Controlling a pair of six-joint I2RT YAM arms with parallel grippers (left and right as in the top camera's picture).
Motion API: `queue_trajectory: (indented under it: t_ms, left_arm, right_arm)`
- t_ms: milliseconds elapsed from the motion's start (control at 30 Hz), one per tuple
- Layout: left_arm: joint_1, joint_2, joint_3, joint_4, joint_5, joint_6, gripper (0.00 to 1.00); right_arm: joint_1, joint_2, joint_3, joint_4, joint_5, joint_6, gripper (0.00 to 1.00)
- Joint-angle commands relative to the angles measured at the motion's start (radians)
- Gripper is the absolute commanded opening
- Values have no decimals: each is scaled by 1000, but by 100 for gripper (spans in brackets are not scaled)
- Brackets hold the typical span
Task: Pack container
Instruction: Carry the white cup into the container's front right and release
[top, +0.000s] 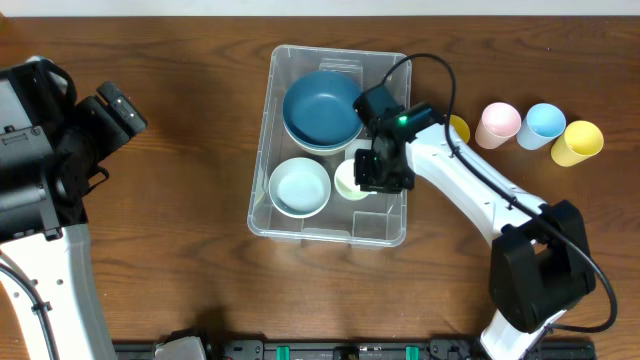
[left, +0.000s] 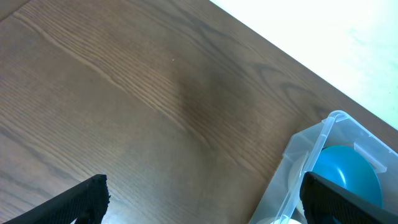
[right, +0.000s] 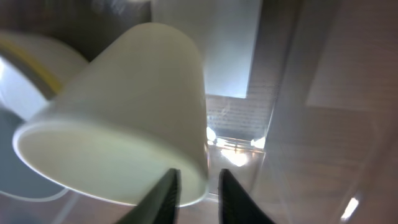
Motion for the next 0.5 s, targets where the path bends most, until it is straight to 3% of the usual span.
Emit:
queue_trajectory:
  t_ms: [0,467]
  left_arm:
    - [5,5,10,0,-9,-2,98]
    - [5,5,10,0,-9,-2,98]
  right_arm:
    - [-11,0,14,3,-30,-35,37]
    - [-11,-7,49,48,-30,-143,51]
